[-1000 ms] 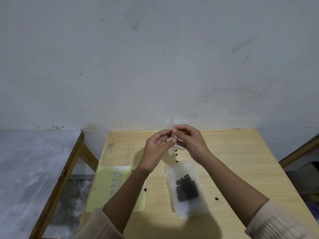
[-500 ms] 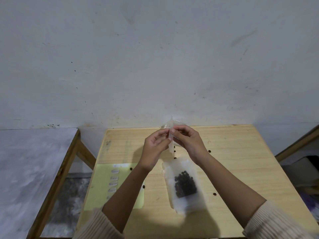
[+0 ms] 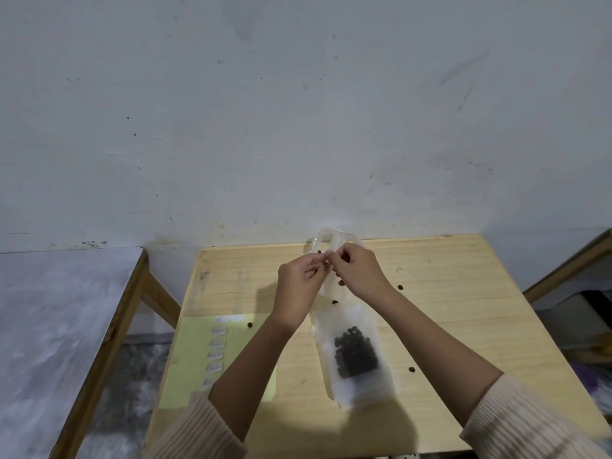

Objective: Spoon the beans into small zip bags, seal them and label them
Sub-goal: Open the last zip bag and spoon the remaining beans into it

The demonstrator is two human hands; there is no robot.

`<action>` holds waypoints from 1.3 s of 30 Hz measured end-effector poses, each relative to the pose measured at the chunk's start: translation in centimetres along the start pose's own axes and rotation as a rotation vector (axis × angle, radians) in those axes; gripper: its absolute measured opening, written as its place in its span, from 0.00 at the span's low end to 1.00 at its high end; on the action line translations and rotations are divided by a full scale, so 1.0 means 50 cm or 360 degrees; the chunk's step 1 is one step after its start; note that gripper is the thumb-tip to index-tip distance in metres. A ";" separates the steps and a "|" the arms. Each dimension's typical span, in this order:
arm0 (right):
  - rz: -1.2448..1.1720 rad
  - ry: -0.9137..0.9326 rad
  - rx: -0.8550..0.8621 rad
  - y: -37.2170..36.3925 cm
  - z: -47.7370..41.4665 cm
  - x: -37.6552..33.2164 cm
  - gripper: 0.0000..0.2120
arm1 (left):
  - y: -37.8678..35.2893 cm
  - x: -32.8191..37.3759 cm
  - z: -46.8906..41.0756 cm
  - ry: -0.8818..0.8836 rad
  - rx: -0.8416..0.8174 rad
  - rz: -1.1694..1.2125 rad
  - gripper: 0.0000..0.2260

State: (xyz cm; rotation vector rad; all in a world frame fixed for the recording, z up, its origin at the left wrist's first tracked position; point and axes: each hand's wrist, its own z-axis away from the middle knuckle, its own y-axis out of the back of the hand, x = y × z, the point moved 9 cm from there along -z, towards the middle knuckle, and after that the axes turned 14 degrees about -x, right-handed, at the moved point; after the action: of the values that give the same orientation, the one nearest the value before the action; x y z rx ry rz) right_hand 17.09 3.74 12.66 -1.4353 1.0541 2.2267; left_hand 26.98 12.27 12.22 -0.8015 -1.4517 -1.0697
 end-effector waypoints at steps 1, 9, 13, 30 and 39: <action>0.0061 -0.0010 -0.0015 0.002 -0.004 0.000 0.13 | 0.002 -0.001 0.000 0.0001 -0.0001 -0.0004 0.09; 0.0095 -0.0001 -0.0159 -0.024 -0.014 0.004 0.13 | 0.012 -0.008 0.004 -0.0022 0.0014 -0.0043 0.10; -0.0060 -0.0002 -0.0179 -0.030 -0.013 0.016 0.11 | 0.023 -0.004 0.002 -0.0031 0.0009 -0.0234 0.08; -0.0001 0.0104 -0.0154 0.002 -0.011 0.011 0.12 | 0.005 -0.006 -0.024 -0.0014 -0.0400 -0.0259 0.15; 0.0064 0.0150 -0.0514 -0.008 -0.018 -0.020 0.07 | -0.042 0.009 -0.024 -0.0158 -0.0919 -0.0824 0.55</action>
State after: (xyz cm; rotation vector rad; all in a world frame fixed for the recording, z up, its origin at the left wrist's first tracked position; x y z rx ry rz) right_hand 18.40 3.52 13.14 -1.6743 0.7804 2.4662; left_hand 25.43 10.34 12.28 -0.9041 -1.4875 -1.9221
